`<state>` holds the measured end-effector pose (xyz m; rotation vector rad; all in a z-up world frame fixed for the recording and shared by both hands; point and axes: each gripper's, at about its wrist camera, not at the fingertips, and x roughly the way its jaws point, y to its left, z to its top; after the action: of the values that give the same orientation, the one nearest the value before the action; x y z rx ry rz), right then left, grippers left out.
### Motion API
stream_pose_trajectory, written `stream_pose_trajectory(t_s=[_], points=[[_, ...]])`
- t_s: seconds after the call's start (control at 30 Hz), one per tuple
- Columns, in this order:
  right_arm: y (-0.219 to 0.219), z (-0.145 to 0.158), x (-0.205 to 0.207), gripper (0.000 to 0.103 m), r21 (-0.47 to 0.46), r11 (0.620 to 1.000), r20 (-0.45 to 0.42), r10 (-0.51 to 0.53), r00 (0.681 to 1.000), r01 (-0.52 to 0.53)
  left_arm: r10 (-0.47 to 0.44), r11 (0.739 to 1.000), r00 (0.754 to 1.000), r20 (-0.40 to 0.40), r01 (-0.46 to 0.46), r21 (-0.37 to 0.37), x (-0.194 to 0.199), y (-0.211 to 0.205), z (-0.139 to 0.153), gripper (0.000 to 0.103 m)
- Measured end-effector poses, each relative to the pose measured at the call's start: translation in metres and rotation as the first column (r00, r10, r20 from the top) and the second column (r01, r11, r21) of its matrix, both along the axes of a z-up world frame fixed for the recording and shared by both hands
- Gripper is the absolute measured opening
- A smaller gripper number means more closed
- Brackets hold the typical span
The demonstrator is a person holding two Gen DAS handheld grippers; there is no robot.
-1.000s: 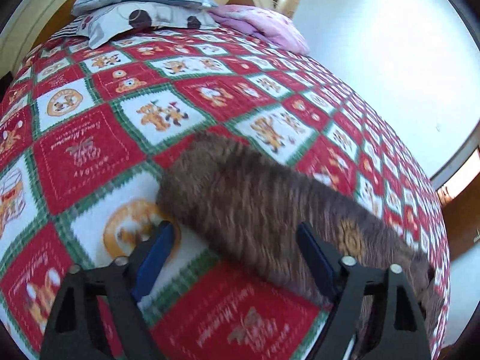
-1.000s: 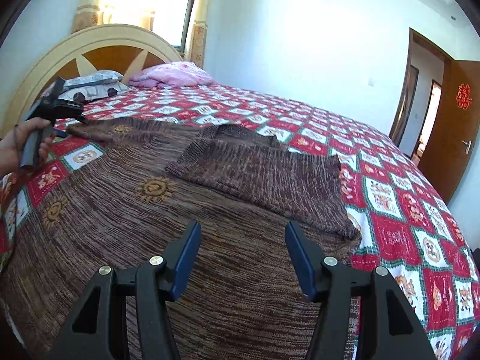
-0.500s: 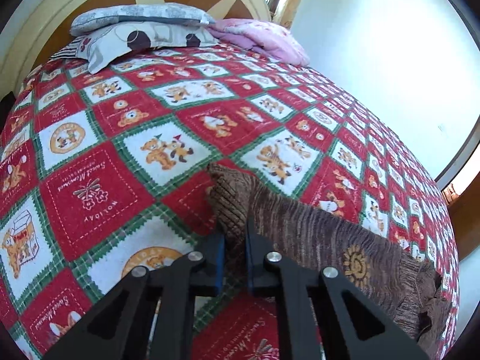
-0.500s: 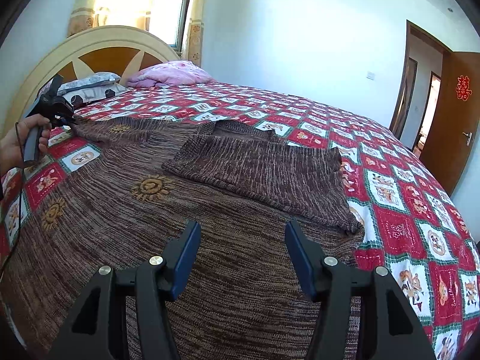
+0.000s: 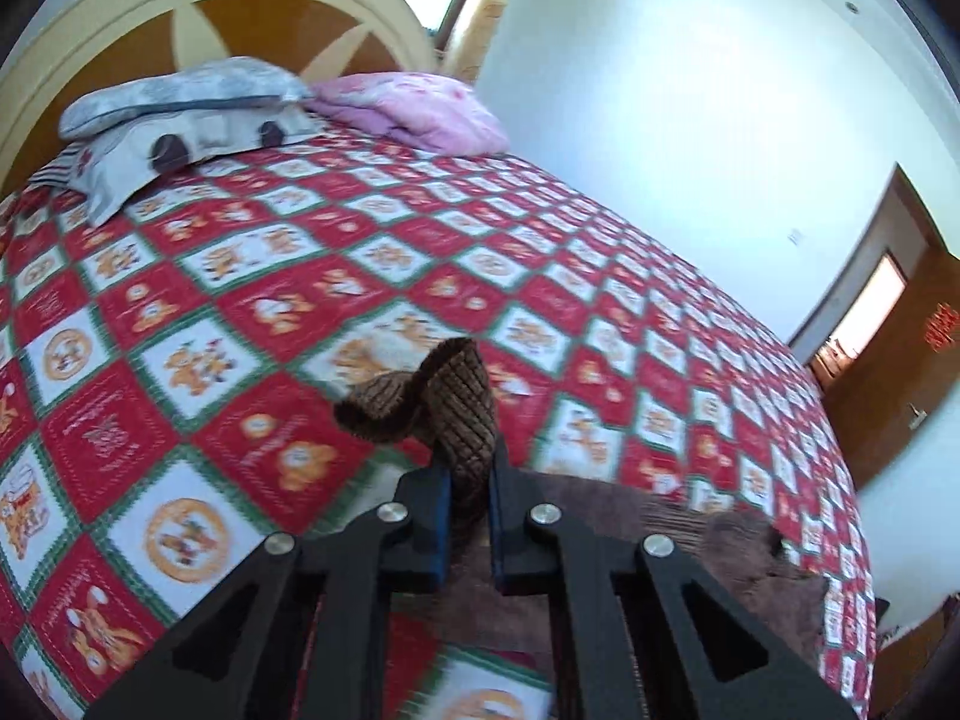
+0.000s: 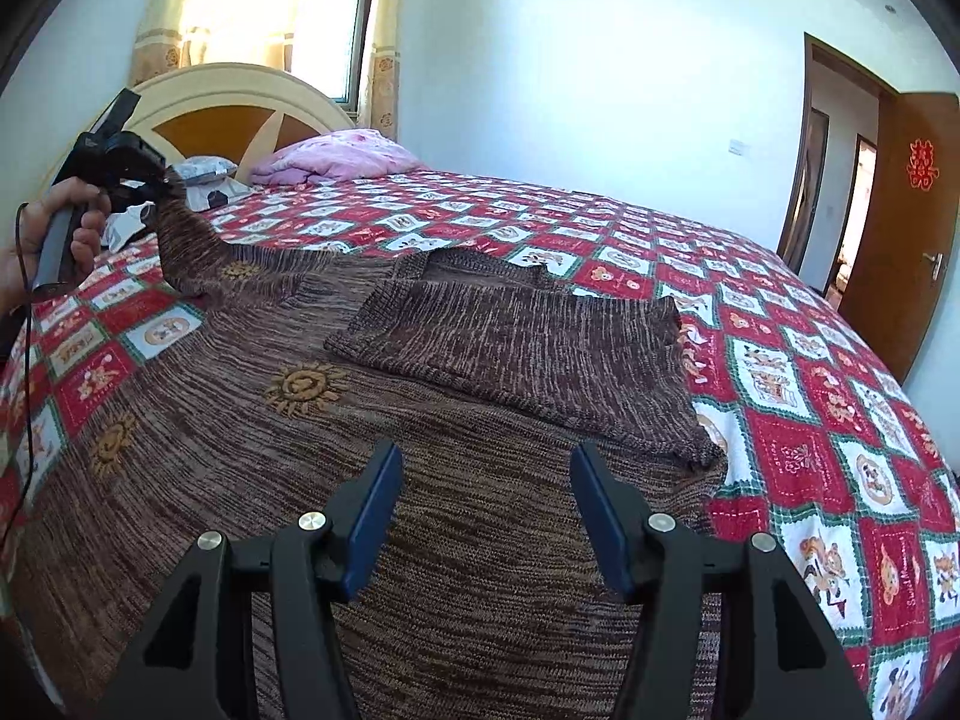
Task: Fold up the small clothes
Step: 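Grasp the other sleeve with the left gripper and fold it across the body, then open the left gripper and release the sleeve on the sweater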
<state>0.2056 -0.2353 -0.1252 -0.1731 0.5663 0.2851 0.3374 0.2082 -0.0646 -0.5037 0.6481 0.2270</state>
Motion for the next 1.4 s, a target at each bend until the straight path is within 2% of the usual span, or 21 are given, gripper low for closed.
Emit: stream_pose_trajectory(t_s=[0.33,0.6,0.93,1.13,1.23,1.33,1.4], points=[[-0.003,0.000,0.003,0.060,0.028,0.999,-0.022,-0.015,1.000,0.015,-0.114,0.993,0.993,0.006,0.114,-0.025,0.019,-0.068,0.019,0.010],[-0.006,-0.002,0.007,0.060,0.045,0.998,-0.047,-0.031,0.998,0.033,-0.171,0.982,0.985,-0.008,0.170,-0.083,0.032,-0.111,0.012,0.010],[-0.013,-0.006,0.015,0.060,0.056,0.996,-0.077,-0.069,0.995,0.073,-0.261,0.961,0.965,-0.005,0.259,-0.101,0.044,-0.189,0.004,0.010],[-0.020,-0.009,0.021,0.060,0.068,0.992,-0.105,-0.102,0.989,0.109,-0.329,0.944,0.943,-0.048,0.329,-0.014,0.043,-0.247,-0.021,0.010],[-0.025,-0.012,0.026,0.060,0.073,0.988,-0.131,-0.123,0.984,0.133,-0.366,0.927,0.927,-0.080,0.371,0.051,0.039,-0.278,-0.040,0.010],[-0.033,-0.015,0.031,0.060,0.086,0.983,-0.161,-0.149,0.976,0.164,-0.412,0.893,0.898,-0.154,0.431,0.131,0.035,-0.306,-0.058,0.013],[-0.038,-0.015,0.033,0.060,0.095,0.978,-0.172,-0.165,0.971,0.183,-0.443,0.866,0.878,-0.183,0.472,0.169,0.028,-0.315,-0.063,0.023]])
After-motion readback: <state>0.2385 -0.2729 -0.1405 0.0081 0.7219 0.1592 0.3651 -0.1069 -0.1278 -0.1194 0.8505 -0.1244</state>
